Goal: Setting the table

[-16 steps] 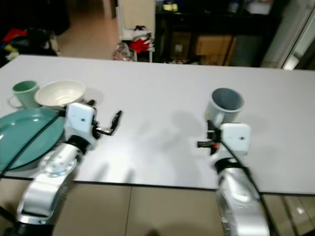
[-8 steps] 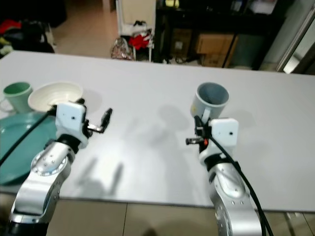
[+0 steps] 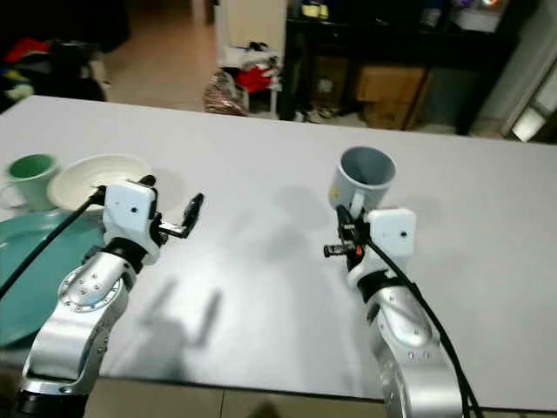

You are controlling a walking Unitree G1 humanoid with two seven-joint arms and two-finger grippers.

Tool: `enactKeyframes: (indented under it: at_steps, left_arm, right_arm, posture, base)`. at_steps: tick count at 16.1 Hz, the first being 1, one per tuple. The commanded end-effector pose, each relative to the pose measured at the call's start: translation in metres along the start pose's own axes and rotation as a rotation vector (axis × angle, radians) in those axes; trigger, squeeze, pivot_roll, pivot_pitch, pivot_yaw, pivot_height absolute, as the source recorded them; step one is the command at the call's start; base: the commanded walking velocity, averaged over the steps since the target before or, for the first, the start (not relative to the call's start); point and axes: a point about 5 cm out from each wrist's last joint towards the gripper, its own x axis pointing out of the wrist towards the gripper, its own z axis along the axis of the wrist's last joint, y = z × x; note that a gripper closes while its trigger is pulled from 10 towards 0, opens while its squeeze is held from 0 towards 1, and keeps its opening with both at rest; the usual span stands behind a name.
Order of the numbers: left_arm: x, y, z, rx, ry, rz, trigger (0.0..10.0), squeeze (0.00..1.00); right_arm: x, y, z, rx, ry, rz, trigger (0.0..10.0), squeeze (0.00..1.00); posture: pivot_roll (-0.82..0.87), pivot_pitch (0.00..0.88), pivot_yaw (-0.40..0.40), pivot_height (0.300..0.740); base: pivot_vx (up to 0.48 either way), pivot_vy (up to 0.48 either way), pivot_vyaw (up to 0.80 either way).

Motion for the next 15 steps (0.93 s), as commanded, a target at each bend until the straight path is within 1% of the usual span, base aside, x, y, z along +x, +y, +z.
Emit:
enactKeyframes:
  at_steps: [1,2,3,4,5,6,9,11,12,14,15]
  left_arm:
    - [0.002,-0.009,0.000,0.008,0.012,-0.063,10.0,0.00]
    - [0.002,-0.010,-0.002,0.017,0.020,-0.095,10.0,0.00]
    - [0.002,-0.011,-0.002,0.022,0.020,-0.113,10.0,0.00]
    - [0.003,-0.012,-0.001,0.023,0.020,-0.142,10.0,0.00]
    - [0.002,-0.013,0.000,0.025,0.022,-0.160,10.0,0.00]
    - [0.002,-0.013,0.000,0.026,0.026,-0.179,10.0,0.00]
    - [-0.002,-0.014,-0.003,0.034,0.047,-0.234,10.0,0.00]
    - [-0.007,-0.017,-0.004,0.039,0.063,-0.273,10.0,0.00]
    - [-0.009,-0.017,-0.005,0.044,0.071,-0.286,10.0,0.00]
    - [-0.013,-0.015,-0.004,0.053,0.082,-0.291,10.0,0.00]
    - [-0.020,-0.011,-0.004,0.068,0.101,-0.298,10.0,0.00]
  right_arm:
    - [0.006,0.000,-0.008,0.007,0.048,0.041,10.0,0.00]
    - [0.022,0.006,-0.011,0.023,0.058,0.102,10.0,0.00]
    - [0.031,0.008,-0.014,0.035,0.071,0.125,10.0,0.00]
    - [0.048,0.011,-0.023,0.020,0.100,0.164,10.0,0.00]
    - [0.056,0.013,-0.029,0.011,0.113,0.196,10.0,0.00]
    - [0.062,0.016,-0.032,-0.001,0.117,0.226,10.0,0.00]
    - [0.075,0.022,-0.038,0.009,0.107,0.284,10.0,0.00]
    - [0.088,0.026,-0.045,-0.044,0.097,0.316,10.0,0.00]
    - [0.096,0.028,-0.048,-0.020,0.090,0.333,10.0,0.00]
    - [0.105,0.030,-0.050,-0.007,0.093,0.345,10.0,0.00]
    - [0.115,0.028,-0.051,-0.004,0.109,0.306,10.0,0.00]
  posture:
    - [0.01,0.000,-0.012,0.740]
    - [0.01,0.000,-0.008,0.740]
    - [0.01,0.000,-0.005,0.740]
    - [0.03,0.000,-0.007,0.740]
    - [0.03,0.000,-0.008,0.740]
    - [0.04,0.000,-0.009,0.740]
    - [0.05,0.000,-0.008,0.740]
    - [0.06,0.000,0.001,0.740]
    - [0.07,0.000,0.003,0.740]
    - [0.09,0.000,0.005,0.740]
    - [0.12,0.000,0.012,0.740]
  base:
    - [0.000,0.000,0.00]
    - [0.000,0.000,0.00]
    - [0.000,0.000,0.00]
    - [0.000,0.000,0.00]
    - [0.000,0.000,0.00]
    - [0.000,0.000,0.00]
    - [0.000,0.000,0.00]
    - [0.000,0.000,0.00]
    - [0.000,0.000,0.00]
    - [0.000,0.000,0.00]
    - [0.000,0.000,0.00]
